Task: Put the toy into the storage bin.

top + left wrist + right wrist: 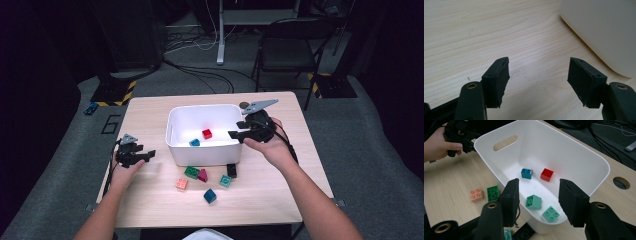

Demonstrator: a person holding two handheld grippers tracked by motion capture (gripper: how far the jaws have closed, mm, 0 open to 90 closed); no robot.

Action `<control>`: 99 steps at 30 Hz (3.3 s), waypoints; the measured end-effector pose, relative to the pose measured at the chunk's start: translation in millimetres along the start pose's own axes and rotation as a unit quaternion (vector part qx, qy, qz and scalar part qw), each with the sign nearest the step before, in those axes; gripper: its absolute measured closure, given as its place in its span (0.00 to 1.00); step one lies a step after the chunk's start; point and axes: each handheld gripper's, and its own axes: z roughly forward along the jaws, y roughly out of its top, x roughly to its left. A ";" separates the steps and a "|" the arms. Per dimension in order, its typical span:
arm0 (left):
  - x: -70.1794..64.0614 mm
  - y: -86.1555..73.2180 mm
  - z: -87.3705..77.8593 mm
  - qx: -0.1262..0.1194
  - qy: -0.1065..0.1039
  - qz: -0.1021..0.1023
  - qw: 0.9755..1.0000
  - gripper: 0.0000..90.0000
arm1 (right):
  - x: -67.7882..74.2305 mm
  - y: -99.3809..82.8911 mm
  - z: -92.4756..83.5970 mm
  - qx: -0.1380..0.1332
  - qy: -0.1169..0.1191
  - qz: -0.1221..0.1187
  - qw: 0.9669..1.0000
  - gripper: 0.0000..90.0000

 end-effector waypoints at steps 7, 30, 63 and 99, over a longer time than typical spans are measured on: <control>0.0 -0.2 -0.2 -0.001 0.001 0.000 1.000 0.37 | 4.4 -20.4 -15.8 -0.019 -0.001 0.009 1.000 0.56; -0.2 -0.7 1.0 0.005 0.001 0.001 1.000 0.37 | 14.2 -92.3 8.4 -0.006 0.000 0.032 0.999 0.56; -0.2 -1.0 -0.2 0.002 0.002 -0.001 1.000 0.37 | 52.7 -128.6 89.4 0.027 0.051 -0.003 0.998 0.55; 2.9 -4.3 -6.0 0.001 0.007 -0.005 1.000 0.37 | 61.5 -147.5 105.2 0.061 0.057 -0.017 0.996 0.64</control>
